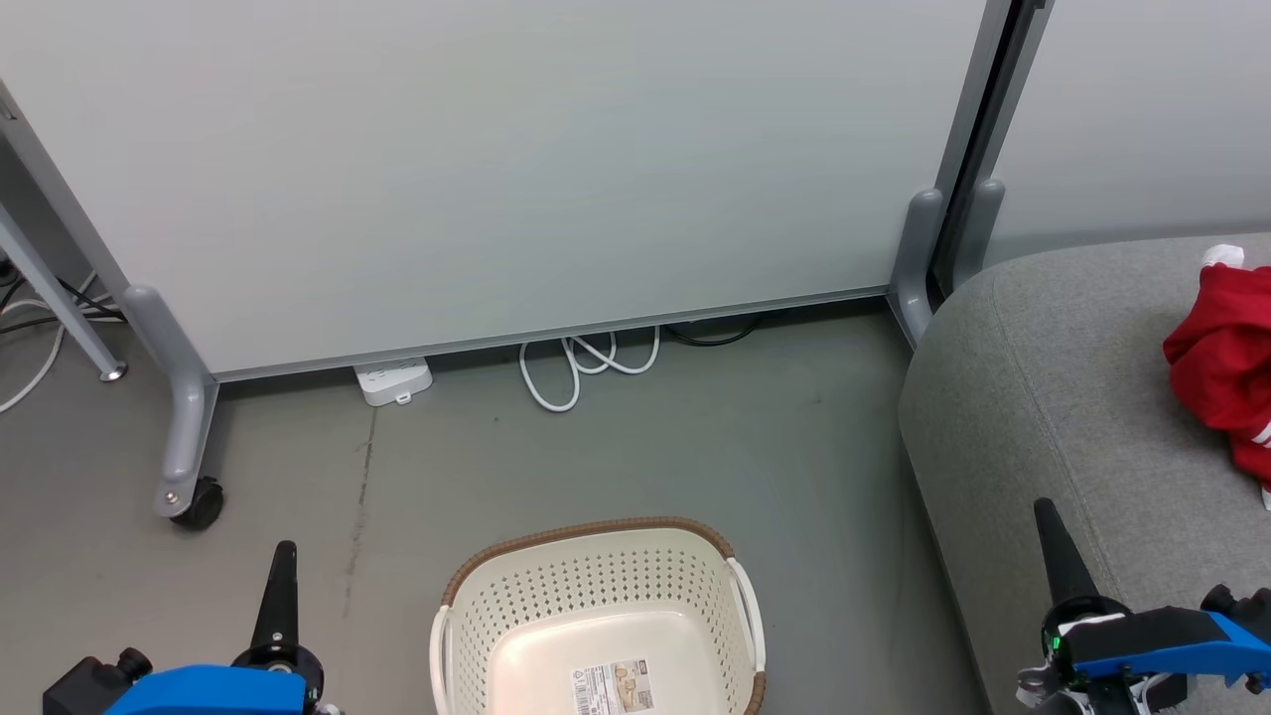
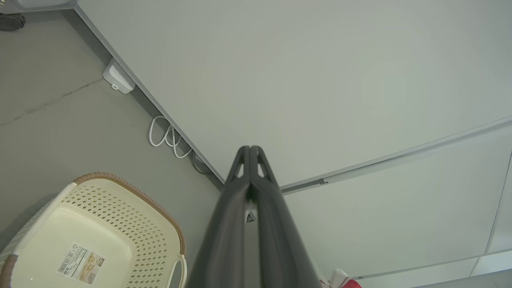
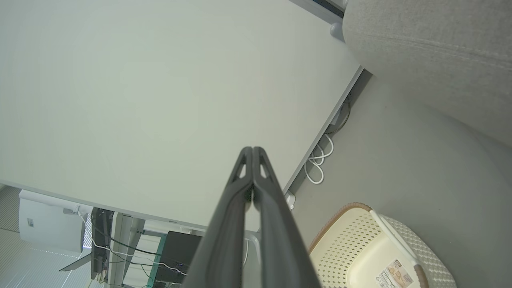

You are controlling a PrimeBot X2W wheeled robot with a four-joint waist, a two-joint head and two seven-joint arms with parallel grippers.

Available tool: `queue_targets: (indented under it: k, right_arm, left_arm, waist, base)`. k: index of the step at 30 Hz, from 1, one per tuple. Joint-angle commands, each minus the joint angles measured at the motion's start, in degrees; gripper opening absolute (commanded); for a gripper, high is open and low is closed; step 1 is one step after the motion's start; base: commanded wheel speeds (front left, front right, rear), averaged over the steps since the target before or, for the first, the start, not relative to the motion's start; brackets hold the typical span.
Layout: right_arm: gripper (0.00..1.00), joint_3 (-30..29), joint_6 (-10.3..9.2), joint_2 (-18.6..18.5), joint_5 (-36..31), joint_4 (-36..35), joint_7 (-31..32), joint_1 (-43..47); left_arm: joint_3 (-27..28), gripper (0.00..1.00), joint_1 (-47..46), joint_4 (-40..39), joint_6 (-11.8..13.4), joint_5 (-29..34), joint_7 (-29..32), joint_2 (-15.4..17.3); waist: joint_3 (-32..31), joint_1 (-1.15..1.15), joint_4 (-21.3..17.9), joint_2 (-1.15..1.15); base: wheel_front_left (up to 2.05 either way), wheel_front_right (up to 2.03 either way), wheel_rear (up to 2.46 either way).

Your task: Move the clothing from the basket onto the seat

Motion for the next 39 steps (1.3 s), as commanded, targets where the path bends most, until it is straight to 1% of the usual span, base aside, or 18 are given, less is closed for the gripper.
queue_targets:
  k: [1,12,39]
  right_arm:
    - [0.00,-0.22,0.01,0.15,1.92,-0.53,0.42,-1.66]
    - [0.00,-0.55,0.00,0.31,8.11,-0.45,1.20,-1.97]
    - [0.00,-1.24,0.00,0.66,20.81,-0.25,2.76,-2.61]
  left_arm:
    - [0.47,0.00,-1.05,-0.85,-0.17,-1.71,0.53,0.34]
    - [1.40,0.00,-1.07,-1.74,-0.24,-7.28,2.01,0.37]
    - [3.16,0.00,-1.09,-3.49,-0.34,-18.71,5.18,0.42]
  waist:
    - [0.02,0.00,-0.01,0.00]
    - [0.13,0.00,-0.09,0.00]
    - [0.40,0.00,-0.27,0.00]
  base:
    - [0.00,0.00,0.00]
    - [0.00,0.00,0.00]
    - [0.00,0.00,0.00]
